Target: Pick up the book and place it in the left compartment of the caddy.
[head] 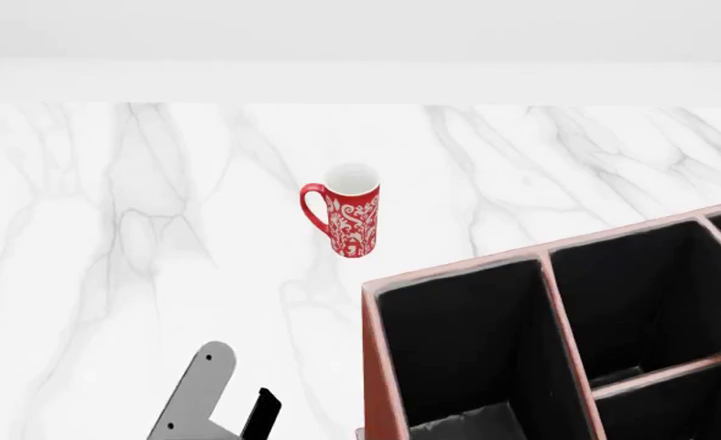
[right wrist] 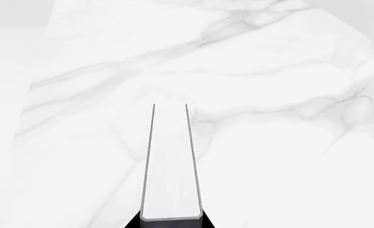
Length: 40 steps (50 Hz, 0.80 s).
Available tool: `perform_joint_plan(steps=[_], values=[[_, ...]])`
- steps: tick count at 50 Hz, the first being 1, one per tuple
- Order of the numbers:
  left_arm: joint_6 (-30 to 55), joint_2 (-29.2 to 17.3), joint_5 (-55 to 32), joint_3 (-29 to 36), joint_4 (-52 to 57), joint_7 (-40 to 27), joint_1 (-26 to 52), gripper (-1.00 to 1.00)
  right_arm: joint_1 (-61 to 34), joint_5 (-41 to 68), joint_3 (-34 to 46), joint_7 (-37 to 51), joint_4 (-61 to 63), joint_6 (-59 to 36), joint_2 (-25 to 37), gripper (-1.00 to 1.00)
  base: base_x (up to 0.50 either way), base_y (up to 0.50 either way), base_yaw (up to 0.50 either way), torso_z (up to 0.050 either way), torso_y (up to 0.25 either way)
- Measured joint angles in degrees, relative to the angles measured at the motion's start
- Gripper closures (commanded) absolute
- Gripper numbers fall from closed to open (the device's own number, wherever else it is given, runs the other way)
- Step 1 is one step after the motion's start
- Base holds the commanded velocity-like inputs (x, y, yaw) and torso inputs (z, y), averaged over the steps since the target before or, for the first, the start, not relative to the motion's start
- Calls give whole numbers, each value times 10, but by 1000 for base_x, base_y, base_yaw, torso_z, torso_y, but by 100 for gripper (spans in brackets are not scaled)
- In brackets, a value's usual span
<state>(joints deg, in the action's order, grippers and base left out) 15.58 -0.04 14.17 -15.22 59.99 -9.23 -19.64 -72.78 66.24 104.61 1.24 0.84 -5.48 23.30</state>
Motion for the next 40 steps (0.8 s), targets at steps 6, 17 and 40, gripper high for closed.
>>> perform_joint_plan(steps=[6,17,40], values=[[-2,0,0,0,0,-1,-1,-100,0,-19,-10,27,30,23,17,100,0,0,0,0,2],[-4,0,0,1,0,-1,-2,-100,-2,-29,-32,49,65,57,43,100,0,0,0,0,1],[-2,0,1,4,0,0,0,-100,-21,-16,-78,93,121,92,104,100,0,0,0,0,1]])
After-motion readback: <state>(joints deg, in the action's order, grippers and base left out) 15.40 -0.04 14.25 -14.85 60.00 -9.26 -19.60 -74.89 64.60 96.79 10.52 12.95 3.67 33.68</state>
